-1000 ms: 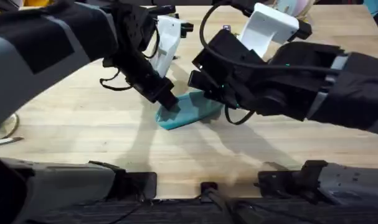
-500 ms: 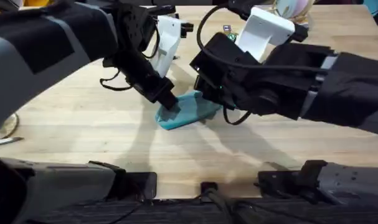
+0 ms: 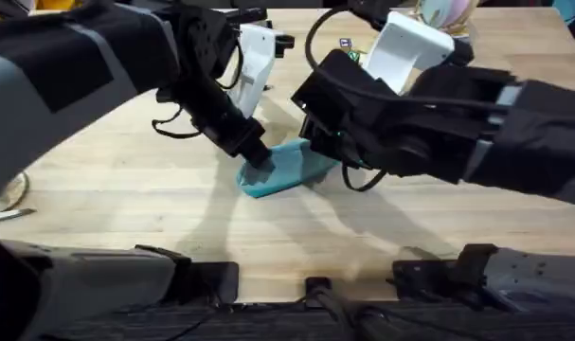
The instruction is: Unzip the bag, pick up the pens from the table one at a time and place them inside, then zip the bag closed.
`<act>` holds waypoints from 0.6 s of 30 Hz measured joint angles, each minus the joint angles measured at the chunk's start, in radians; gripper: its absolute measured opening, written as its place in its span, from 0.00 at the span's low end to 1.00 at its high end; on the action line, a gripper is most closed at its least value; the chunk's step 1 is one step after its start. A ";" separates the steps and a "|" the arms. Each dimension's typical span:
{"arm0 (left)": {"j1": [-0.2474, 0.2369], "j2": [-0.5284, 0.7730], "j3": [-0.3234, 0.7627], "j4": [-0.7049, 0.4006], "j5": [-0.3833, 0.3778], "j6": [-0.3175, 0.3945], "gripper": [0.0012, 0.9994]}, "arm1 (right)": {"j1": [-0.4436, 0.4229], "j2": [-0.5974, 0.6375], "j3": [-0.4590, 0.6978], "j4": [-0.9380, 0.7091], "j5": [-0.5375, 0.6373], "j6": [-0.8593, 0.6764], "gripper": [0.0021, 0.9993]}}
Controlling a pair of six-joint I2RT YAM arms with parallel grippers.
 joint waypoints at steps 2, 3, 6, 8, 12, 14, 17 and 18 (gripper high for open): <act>0.000 0.000 0.000 0.000 0.000 0.000 0.04 | 0.000 -0.014 0.000 -0.007 0.000 0.003 0.40; 0.000 0.000 0.000 0.000 0.000 0.000 0.04 | 0.000 -0.023 0.000 -0.014 0.000 0.005 0.40; 0.000 0.000 0.000 0.000 0.000 0.000 0.04 | -0.001 -0.038 0.000 -0.028 -0.001 0.009 0.40; 0.000 0.000 0.000 0.000 0.000 0.000 0.04 | -0.001 -0.038 0.000 -0.029 -0.010 0.012 0.41; 0.000 0.000 0.000 0.000 0.000 0.000 0.04 | -0.001 -0.038 0.000 -0.031 -0.018 0.016 0.41; 0.000 0.000 0.000 0.000 0.000 0.000 0.04 | -0.001 -0.038 0.000 -0.030 -0.019 0.016 0.41; 0.000 0.000 0.000 0.000 0.000 0.000 0.04 | -0.001 -0.038 0.000 -0.030 -0.019 0.015 0.40; 0.000 0.000 0.000 0.000 0.000 0.000 0.04 | -0.001 -0.037 0.000 -0.031 -0.019 0.016 0.36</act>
